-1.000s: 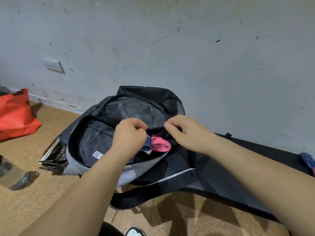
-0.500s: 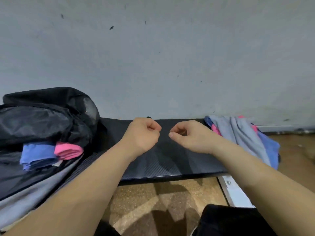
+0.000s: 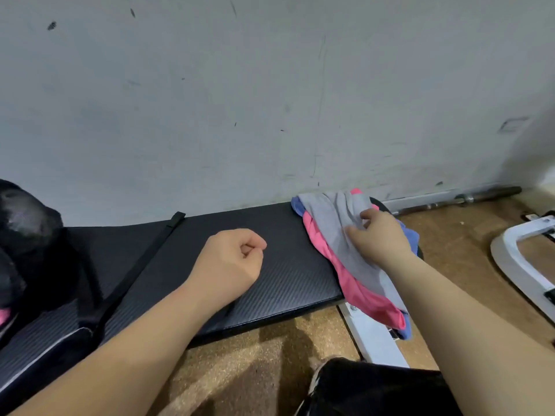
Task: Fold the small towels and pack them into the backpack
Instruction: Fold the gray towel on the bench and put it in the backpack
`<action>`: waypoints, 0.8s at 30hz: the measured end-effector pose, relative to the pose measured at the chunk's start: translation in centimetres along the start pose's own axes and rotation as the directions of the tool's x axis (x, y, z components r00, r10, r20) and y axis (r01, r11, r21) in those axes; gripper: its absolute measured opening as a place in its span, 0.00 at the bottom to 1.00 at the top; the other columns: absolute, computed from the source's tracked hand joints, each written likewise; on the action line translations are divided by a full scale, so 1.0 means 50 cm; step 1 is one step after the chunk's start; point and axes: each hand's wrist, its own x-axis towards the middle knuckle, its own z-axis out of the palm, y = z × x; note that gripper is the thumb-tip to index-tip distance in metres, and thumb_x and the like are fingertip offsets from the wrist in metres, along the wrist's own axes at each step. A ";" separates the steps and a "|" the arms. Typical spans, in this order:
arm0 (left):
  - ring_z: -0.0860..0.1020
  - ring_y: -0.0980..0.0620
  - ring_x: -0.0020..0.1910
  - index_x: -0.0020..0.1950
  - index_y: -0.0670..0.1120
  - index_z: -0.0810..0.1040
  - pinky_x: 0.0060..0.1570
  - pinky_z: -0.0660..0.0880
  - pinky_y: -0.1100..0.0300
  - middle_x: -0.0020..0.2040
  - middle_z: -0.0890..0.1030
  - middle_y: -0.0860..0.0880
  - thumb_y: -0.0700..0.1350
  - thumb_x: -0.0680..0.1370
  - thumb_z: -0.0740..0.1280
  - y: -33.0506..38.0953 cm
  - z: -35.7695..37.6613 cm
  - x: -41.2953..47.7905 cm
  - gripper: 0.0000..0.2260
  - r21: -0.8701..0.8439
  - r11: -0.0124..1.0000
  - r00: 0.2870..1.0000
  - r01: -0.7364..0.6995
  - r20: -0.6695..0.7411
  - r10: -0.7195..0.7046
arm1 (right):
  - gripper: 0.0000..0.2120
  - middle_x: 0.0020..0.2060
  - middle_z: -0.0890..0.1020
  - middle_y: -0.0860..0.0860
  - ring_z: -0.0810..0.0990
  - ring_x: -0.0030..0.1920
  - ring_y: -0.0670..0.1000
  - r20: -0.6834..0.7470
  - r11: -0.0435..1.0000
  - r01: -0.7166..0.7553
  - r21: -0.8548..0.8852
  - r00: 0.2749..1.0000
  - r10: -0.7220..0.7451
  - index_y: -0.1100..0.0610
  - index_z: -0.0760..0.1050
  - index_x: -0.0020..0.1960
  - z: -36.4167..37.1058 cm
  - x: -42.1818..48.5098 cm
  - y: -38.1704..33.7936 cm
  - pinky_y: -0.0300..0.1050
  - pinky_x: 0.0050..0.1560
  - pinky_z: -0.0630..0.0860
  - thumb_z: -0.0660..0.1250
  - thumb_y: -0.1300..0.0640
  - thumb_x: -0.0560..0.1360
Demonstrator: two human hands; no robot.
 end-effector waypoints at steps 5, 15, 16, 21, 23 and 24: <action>0.85 0.57 0.41 0.47 0.56 0.85 0.52 0.82 0.58 0.40 0.86 0.56 0.42 0.79 0.68 -0.007 0.002 0.003 0.09 0.065 0.998 0.999 0.026 0.018 -0.028 | 0.08 0.40 0.84 0.56 0.83 0.45 0.60 -0.116 0.989 -0.001 0.146 0.993 0.018 0.61 0.81 0.47 -0.015 0.009 -0.010 0.49 0.42 0.76 0.64 0.58 0.78; 0.85 0.58 0.44 0.68 0.57 0.77 0.56 0.81 0.54 0.57 0.84 0.60 0.47 0.82 0.68 0.009 -0.050 -0.031 0.15 -0.110 0.987 0.981 -0.121 -0.166 0.102 | 0.07 0.33 0.76 0.56 0.76 0.33 0.50 0.047 0.500 0.147 0.853 0.933 -0.356 0.56 0.75 0.42 -0.093 -0.140 -0.215 0.37 0.35 0.74 0.73 0.59 0.75; 0.84 0.59 0.45 0.72 0.57 0.75 0.55 0.80 0.58 0.61 0.81 0.60 0.48 0.82 0.68 0.017 -0.064 -0.040 0.18 -0.126 0.978 0.965 -0.165 -0.228 0.133 | 0.07 0.35 0.74 0.58 0.73 0.37 0.52 0.091 0.475 0.143 0.868 0.895 -0.437 0.56 0.75 0.41 -0.100 -0.163 -0.231 0.38 0.37 0.71 0.73 0.59 0.72; 0.76 0.65 0.65 0.68 0.66 0.75 0.61 0.72 0.69 0.65 0.78 0.65 0.45 0.79 0.72 0.031 -0.147 -0.086 0.22 -0.008 0.928 0.915 -0.372 -0.170 0.366 | 0.05 0.41 0.73 0.64 0.67 0.42 0.59 0.286 0.468 0.101 0.878 0.674 -0.681 0.54 0.76 0.39 -0.075 -0.240 -0.276 0.50 0.39 0.60 0.68 0.62 0.65; 0.81 0.63 0.55 0.55 0.63 0.83 0.52 0.75 0.70 0.53 0.85 0.63 0.43 0.78 0.72 0.020 -0.172 -0.105 0.14 0.031 0.949 0.950 -0.313 -0.003 0.313 | 0.05 0.38 0.74 0.62 0.67 0.39 0.56 0.299 0.526 0.153 0.837 0.678 -0.672 0.58 0.75 0.41 -0.058 -0.251 -0.284 0.48 0.36 0.63 0.66 0.66 0.67; 0.82 0.60 0.48 0.50 0.60 0.84 0.46 0.77 0.68 0.47 0.86 0.60 0.42 0.78 0.72 0.011 -0.182 -0.112 0.11 0.038 0.960 0.961 -0.276 0.037 0.275 | 0.05 0.36 0.74 0.60 0.68 0.37 0.55 0.299 0.559 0.185 0.808 0.689 -0.661 0.59 0.74 0.42 -0.050 -0.252 -0.287 0.47 0.35 0.63 0.65 0.66 0.68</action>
